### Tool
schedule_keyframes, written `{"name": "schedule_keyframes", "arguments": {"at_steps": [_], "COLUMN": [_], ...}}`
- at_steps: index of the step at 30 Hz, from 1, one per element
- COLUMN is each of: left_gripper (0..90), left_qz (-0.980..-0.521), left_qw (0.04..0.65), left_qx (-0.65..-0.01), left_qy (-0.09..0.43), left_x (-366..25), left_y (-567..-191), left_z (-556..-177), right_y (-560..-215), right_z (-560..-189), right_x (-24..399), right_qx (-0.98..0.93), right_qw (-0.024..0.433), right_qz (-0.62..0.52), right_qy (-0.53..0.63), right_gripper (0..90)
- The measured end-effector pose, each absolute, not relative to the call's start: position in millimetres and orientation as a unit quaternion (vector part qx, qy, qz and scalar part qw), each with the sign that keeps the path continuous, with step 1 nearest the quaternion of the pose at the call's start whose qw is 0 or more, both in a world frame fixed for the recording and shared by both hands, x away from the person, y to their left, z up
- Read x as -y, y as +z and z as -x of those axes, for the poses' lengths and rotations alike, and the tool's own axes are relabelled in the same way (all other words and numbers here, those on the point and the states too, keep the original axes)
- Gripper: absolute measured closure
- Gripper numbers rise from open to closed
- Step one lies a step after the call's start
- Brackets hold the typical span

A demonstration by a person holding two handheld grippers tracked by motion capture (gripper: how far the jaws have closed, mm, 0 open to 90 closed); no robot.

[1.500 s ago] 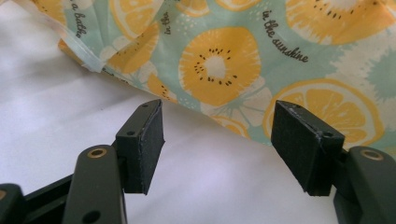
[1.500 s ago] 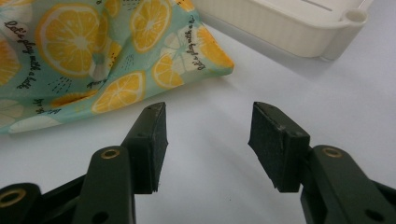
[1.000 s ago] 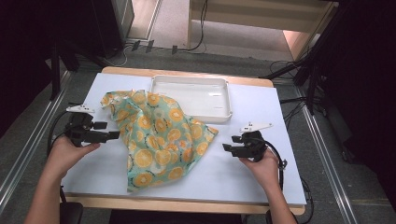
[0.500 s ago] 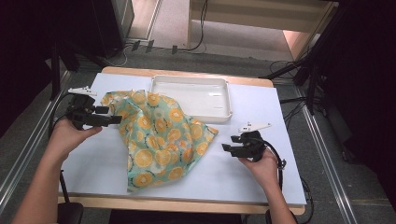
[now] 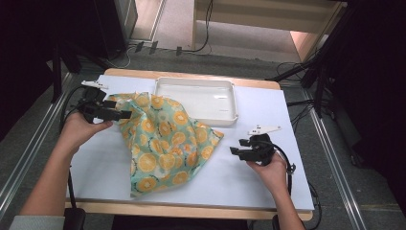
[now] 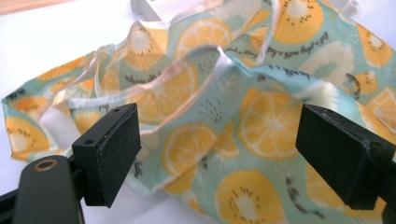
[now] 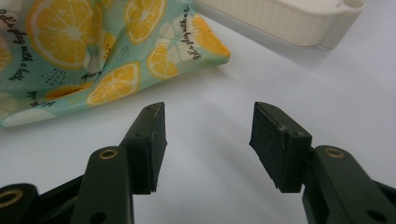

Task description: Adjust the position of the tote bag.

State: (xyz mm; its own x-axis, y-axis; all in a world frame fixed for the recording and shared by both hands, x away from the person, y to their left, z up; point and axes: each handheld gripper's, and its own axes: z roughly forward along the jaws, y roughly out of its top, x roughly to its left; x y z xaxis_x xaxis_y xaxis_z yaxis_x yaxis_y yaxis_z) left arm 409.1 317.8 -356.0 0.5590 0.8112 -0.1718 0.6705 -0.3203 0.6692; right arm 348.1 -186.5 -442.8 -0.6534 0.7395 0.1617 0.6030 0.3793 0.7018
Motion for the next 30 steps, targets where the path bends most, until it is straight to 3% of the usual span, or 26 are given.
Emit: {"name": "schedule_keyframes", "arguments": {"at_steps": [19, 30], "left_gripper": [13.7, 14.8], "left_qz": [-0.814, -0.816], "left_qw": [0.338, 0.331], "left_qx": [-0.466, -0.468], "left_qy": [0.076, 0.07], "left_x": [-312, -311], "left_y": [-410, -445], "left_z": [-454, -460], "right_y": [-445, -447], "right_z": [-346, -340], "right_x": [186, 188], "right_qx": [-0.826, -0.824], "right_qw": [0.089, 0.089], "right_qz": [-0.405, -0.409], "right_qy": [0.382, 0.382], "right_gripper": [46.2, 46.2]}}
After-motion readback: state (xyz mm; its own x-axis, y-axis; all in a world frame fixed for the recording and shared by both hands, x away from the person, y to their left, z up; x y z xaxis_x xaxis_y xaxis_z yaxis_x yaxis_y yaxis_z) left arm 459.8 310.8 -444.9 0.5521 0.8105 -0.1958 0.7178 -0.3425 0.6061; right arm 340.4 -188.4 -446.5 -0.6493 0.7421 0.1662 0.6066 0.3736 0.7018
